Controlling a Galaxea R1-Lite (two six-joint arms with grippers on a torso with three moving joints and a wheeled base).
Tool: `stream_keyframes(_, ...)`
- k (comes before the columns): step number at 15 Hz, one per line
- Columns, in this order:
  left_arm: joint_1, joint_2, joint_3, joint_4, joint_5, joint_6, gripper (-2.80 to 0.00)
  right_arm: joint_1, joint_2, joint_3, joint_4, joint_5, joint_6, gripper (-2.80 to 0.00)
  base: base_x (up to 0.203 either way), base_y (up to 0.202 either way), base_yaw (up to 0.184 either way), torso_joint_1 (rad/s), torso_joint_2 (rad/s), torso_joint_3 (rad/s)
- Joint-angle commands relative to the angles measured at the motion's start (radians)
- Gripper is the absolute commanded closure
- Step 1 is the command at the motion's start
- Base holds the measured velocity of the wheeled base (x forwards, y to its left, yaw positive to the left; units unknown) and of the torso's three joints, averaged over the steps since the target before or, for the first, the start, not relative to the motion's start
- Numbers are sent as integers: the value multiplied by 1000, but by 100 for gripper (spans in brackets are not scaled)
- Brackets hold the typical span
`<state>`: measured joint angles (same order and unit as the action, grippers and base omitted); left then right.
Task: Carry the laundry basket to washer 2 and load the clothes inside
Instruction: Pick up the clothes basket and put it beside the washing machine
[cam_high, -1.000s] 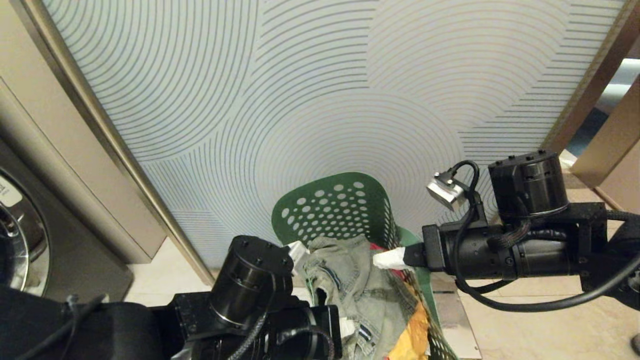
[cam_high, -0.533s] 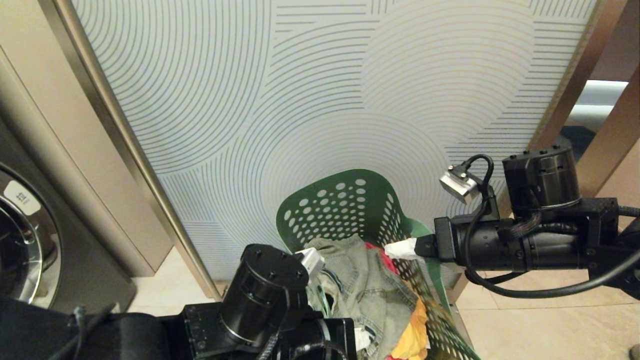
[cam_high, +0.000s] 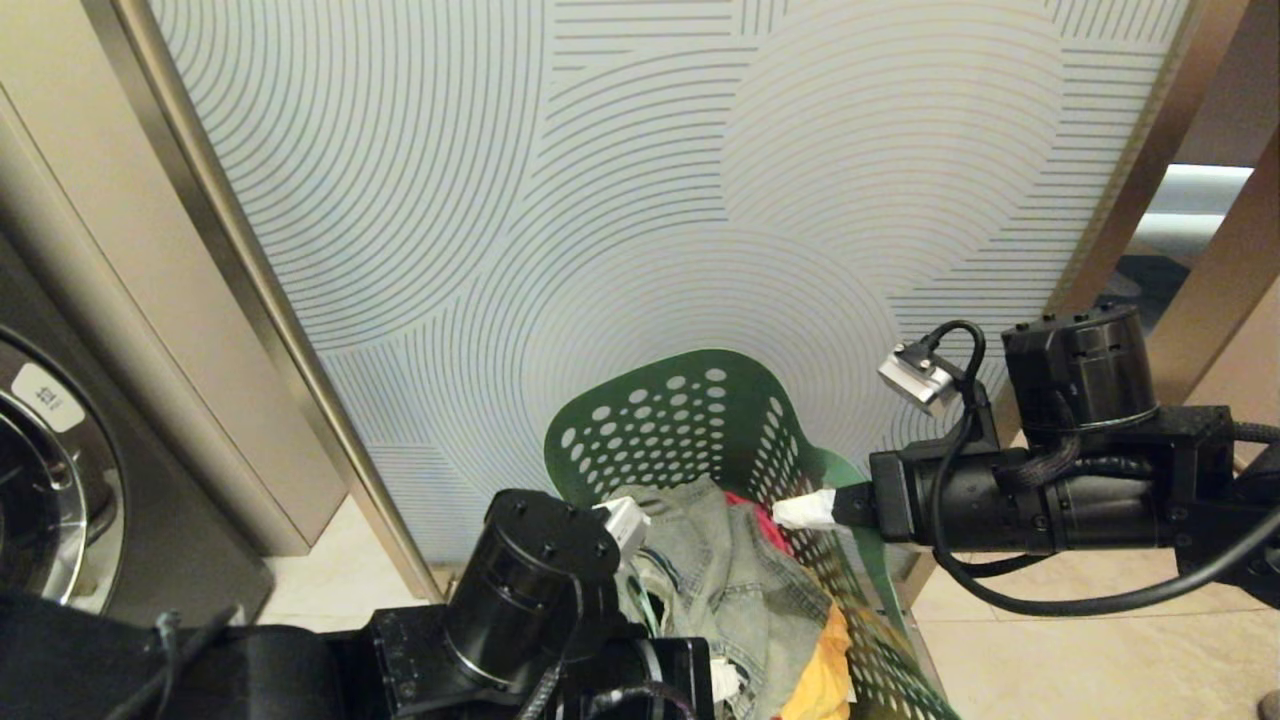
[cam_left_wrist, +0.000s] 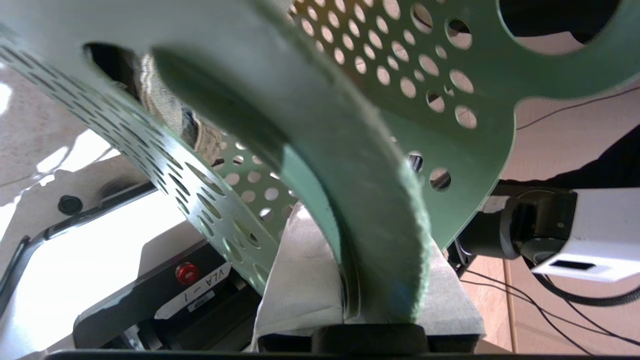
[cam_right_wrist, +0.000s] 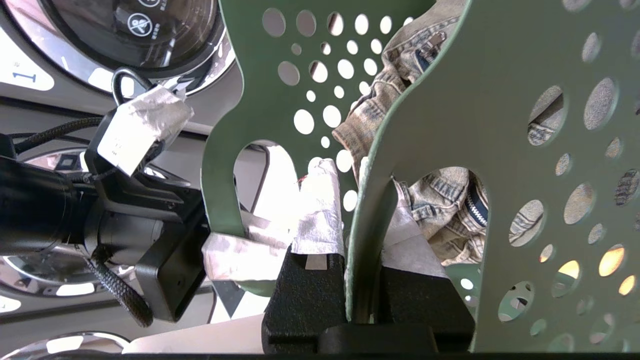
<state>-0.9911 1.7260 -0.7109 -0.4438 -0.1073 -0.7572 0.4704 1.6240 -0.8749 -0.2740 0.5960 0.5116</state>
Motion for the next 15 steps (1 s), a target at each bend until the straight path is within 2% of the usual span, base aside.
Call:
stream_keyframes(1, 0, 4, -1, -3, 0, -4, 0, -1, 0, 9, -2, 3, 5, 0, 0, 0, 0, 0, 0, 0)
stream_keyframes(5, 0, 6, 1, -3, 0, -4, 0, -1, -10, 20, -2, 4, 6, 0, 1, -6, 53, 3, 2, 2)
stream_keyframes(15, 0, -5, 4, -3, -2, -4, 0, -1, -9, 10, -4, 4, 4, 0, 1, -9, 171, 4, 2, 2)
